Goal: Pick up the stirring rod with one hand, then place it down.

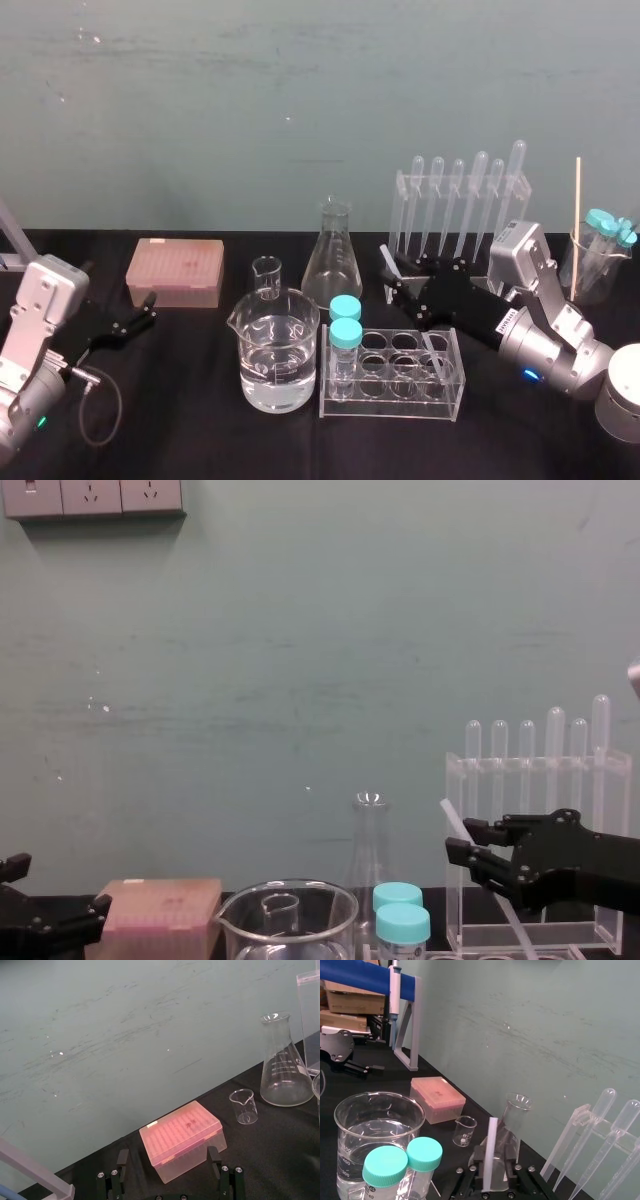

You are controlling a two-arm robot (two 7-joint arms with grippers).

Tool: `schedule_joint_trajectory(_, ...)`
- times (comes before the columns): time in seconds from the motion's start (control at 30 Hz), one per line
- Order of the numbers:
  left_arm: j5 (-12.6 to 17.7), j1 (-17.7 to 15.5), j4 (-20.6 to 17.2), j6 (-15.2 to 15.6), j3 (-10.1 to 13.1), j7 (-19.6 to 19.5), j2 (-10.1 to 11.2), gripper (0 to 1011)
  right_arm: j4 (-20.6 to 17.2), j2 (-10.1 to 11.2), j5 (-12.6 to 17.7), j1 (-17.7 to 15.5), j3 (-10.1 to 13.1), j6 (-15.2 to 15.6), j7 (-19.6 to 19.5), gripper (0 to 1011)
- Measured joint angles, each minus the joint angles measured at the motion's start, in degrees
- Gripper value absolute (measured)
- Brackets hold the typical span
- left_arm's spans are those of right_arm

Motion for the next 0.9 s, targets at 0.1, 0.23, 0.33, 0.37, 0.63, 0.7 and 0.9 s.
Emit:
schedule_joint_trajectory(0.1, 0.0, 0.0, 0.0, 0.0, 0.0, 0.0, 0.0, 1000, 0.0, 0.0, 0.0, 0.0, 0.0, 0.0, 0.0, 207)
schedule_joint_trajectory(0.23, 0.0, 0.0, 0.0, 0.0, 0.0, 0.0, 0.0, 1000, 0.0, 0.0, 0.0, 0.0, 0.0, 0.0, 0.0, 96)
schedule_joint_trajectory(0.33, 0.0, 0.0, 0.0, 0.0, 0.0, 0.0, 0.0, 1000, 0.0, 0.0, 0.0, 0.0, 0.0, 0.0, 0.0, 69)
schedule_joint_trajectory(0.37, 0.0, 0.0, 0.0, 0.0, 0.0, 0.0, 0.0, 1000, 0.0, 0.0, 0.0, 0.0, 0.0, 0.0, 0.0, 69)
schedule_joint_trajectory(0.63, 0.0, 0.0, 0.0, 0.0, 0.0, 0.0, 0.0, 1000, -0.2, -0.6, 1.4, -0.7, 1.6, -0.9, -0.2, 69)
schedule_joint_trajectory(0.7, 0.0, 0.0, 0.0, 0.0, 0.0, 0.0, 0.0, 1000, -0.3, -0.8, 2.2, -0.9, 2.1, -1.0, 0.1, 69)
schedule_joint_trajectory(0.9, 0.0, 0.0, 0.0, 0.0, 0.0, 0.0, 0.0, 1000, -1.7, -1.7, 6.8, -1.4, 4.5, -1.0, 1.7, 69)
